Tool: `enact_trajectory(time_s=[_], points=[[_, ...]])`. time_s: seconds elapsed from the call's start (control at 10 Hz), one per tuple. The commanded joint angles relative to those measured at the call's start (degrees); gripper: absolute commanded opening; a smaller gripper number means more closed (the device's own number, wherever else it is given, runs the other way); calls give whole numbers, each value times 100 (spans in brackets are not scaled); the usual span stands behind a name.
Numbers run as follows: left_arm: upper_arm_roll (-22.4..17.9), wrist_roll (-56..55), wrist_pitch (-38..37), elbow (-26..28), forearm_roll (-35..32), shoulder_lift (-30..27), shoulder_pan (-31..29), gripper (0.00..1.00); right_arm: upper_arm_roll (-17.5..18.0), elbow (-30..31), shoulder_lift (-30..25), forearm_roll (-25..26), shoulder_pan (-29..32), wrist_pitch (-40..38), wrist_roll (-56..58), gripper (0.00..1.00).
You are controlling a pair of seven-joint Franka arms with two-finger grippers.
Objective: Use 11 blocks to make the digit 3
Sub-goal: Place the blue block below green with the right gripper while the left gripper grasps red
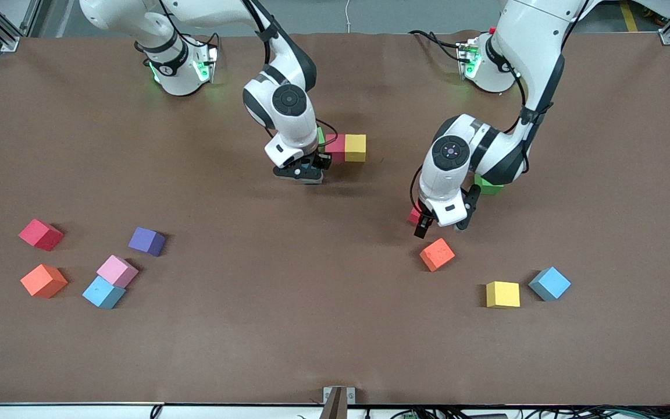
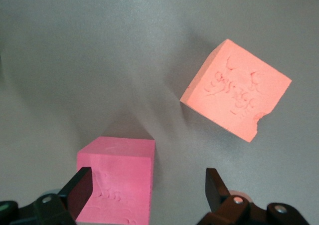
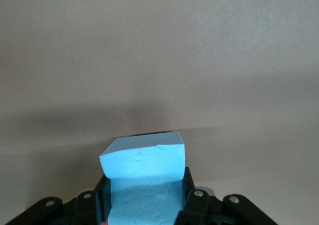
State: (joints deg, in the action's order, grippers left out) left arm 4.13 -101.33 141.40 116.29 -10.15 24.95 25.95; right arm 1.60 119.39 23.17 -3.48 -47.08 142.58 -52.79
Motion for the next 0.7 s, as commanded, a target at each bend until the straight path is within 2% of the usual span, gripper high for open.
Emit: enact_trajectory(time_s=[0.0, 0.3, 0.6], points=[[44, -1, -60, 174, -119, -95, -38, 100, -46, 392, -190, -65, -143, 252, -73, 2], [61, -10, -209, 604, -119, -472, -20, 100, -54, 392, -190, -65, -258, 261, -302, 3], [79, -19, -18, 754, -119, -518, -28, 100, -54, 401, -190, -65, -284, 253, -302, 4]])
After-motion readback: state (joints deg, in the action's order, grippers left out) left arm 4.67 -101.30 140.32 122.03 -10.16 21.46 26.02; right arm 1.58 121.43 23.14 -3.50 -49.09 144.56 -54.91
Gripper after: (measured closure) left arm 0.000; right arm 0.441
